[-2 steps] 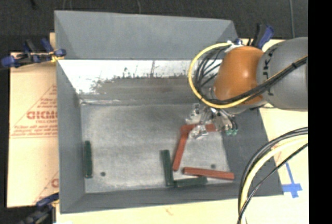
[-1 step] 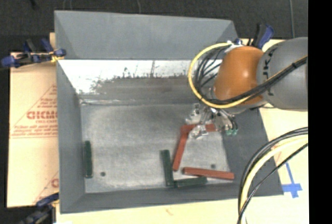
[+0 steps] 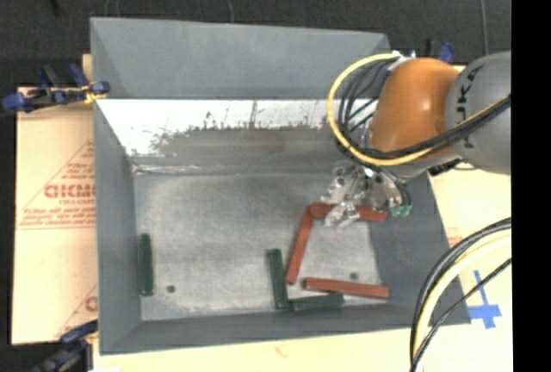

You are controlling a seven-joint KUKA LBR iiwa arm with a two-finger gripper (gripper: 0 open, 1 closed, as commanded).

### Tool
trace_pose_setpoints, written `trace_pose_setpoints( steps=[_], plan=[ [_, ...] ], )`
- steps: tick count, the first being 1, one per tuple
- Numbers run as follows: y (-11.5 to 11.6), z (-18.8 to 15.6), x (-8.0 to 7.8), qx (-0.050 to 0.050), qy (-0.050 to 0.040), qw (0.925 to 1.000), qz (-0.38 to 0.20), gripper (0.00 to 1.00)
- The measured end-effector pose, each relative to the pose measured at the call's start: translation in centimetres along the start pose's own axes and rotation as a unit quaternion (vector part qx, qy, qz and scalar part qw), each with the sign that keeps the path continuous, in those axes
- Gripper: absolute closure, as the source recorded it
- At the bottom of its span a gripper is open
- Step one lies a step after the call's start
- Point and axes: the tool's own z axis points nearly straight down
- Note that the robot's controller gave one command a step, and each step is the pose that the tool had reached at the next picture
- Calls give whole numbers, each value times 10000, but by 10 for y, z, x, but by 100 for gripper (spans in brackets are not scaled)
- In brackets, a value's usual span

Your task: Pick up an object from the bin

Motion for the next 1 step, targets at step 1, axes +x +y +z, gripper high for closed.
trace_pose_setpoints(
  steps=[1],
  plan=[
    [4, -143, 13, 2, 0, 10000, -98, 100]
  ],
)
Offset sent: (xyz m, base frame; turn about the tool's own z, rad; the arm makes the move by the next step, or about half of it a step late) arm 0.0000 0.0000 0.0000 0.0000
